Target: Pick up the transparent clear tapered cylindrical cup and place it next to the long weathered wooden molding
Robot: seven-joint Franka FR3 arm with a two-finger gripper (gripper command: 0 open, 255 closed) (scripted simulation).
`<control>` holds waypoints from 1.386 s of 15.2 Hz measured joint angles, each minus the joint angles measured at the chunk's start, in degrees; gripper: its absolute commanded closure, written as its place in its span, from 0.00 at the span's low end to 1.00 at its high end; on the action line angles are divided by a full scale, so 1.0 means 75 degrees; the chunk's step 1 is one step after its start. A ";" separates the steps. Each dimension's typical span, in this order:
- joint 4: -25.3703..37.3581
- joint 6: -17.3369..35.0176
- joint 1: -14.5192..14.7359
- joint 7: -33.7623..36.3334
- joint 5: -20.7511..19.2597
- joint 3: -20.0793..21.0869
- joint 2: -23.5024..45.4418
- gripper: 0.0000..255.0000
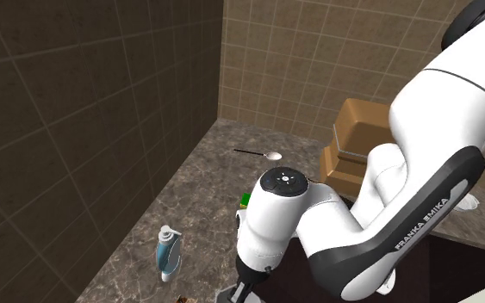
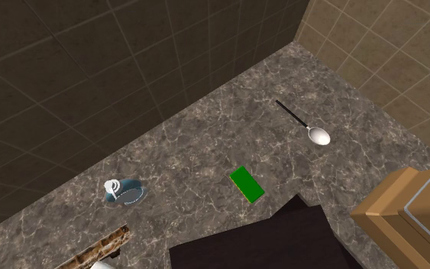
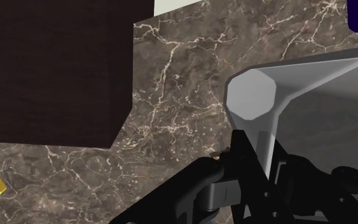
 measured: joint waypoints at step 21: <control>0.0139 0.2854 0.1345 0.3525 -0.5064 -0.2408 0.3299 1.00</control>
